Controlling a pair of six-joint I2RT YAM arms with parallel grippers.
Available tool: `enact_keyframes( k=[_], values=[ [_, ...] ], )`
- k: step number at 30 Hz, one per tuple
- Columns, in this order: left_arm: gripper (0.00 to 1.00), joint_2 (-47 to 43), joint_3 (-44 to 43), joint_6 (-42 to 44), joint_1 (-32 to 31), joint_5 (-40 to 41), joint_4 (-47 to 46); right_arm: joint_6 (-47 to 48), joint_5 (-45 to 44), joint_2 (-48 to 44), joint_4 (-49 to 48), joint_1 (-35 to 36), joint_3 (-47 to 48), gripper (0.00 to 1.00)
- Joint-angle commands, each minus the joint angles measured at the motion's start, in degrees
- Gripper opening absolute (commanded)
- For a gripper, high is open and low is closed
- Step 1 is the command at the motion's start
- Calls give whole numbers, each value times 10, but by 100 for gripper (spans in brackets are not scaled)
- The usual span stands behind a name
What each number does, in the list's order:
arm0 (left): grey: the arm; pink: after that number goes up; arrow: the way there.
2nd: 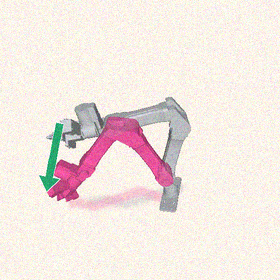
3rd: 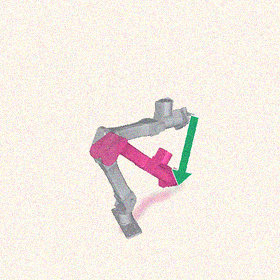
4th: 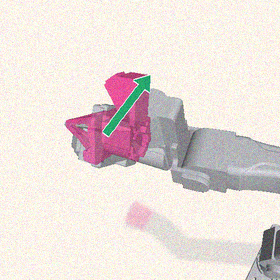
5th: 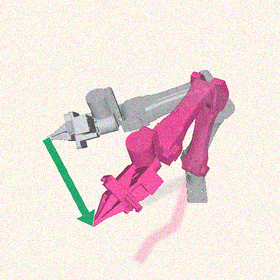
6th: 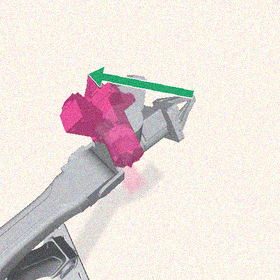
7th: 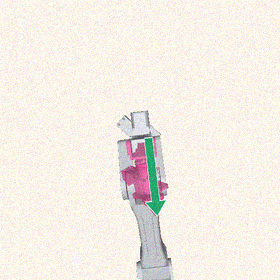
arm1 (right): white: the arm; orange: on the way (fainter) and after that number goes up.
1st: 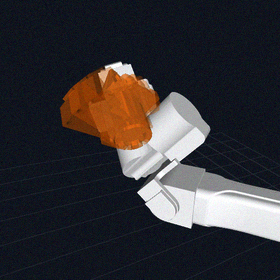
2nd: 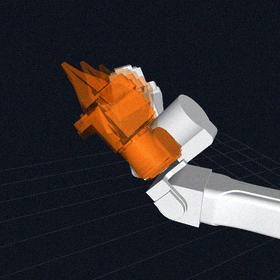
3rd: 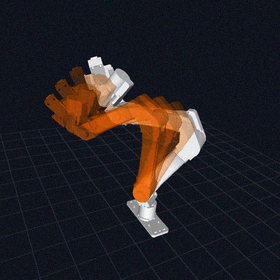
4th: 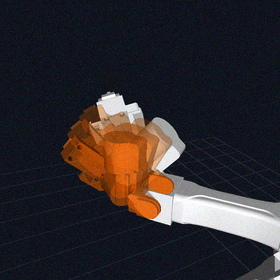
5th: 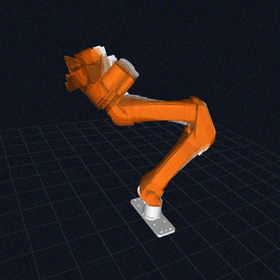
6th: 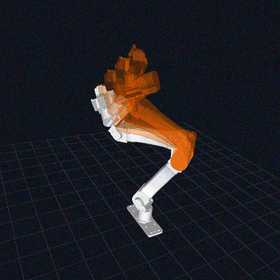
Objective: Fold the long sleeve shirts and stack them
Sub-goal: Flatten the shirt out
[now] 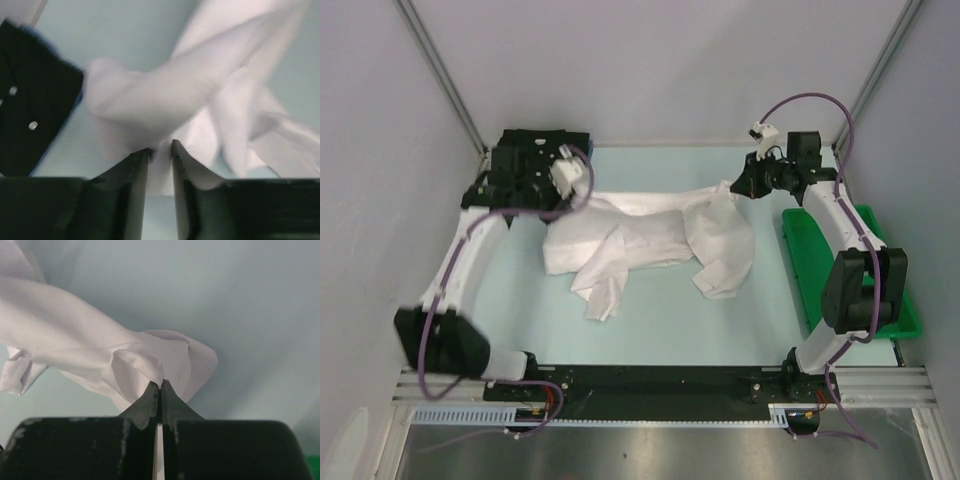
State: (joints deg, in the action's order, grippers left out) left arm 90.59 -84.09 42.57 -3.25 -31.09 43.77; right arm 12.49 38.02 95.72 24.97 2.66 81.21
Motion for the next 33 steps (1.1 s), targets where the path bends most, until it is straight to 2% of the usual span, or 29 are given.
enact_keyframes(
  k=[1, 3, 4, 8, 10, 13, 15, 16, 21, 24, 27, 28, 33],
  values=[
    [51, -143, 237, 99, -110, 22, 63, -7, -1, -4, -19, -15, 4, 0],
    [59, -167, 280, 110, -99, 5, 78, 2, -2, -5, -11, -17, 1, 0],
    [64, -175, 288, 111, -69, -5, 81, 14, -4, -7, -7, -19, 1, 0],
    [70, -154, 214, 129, 17, -25, 106, 26, 0, -4, 13, -20, 8, 0],
    [72, -138, 169, 134, 31, -23, 111, 25, 3, 0, 14, -18, 9, 0],
    [73, -131, 149, 159, 27, -52, 118, 23, 3, 3, 10, -15, 8, 0],
    [73, -137, 158, 184, 3, -59, 114, 17, 2, 5, 5, -15, 6, 0],
    [73, -139, 175, 193, -39, -50, 106, 16, 1, 6, 3, -15, 3, 0],
    [70, -112, 194, 226, -182, -47, -6, 0, 1, 8, -14, -12, -10, 0],
    [69, -82, 205, 260, -245, -52, -88, -8, 3, 8, -18, -12, -13, 0],
    [69, -66, 245, 273, -297, -28, -190, -14, 6, 6, -24, -12, -20, 0],
    [68, -61, 269, 275, -308, 6, -215, -18, 6, 3, -26, -12, -23, 0],
    [68, -34, 337, 305, -330, 60, -356, -21, 10, -3, -31, -11, -30, 0]
  ],
)
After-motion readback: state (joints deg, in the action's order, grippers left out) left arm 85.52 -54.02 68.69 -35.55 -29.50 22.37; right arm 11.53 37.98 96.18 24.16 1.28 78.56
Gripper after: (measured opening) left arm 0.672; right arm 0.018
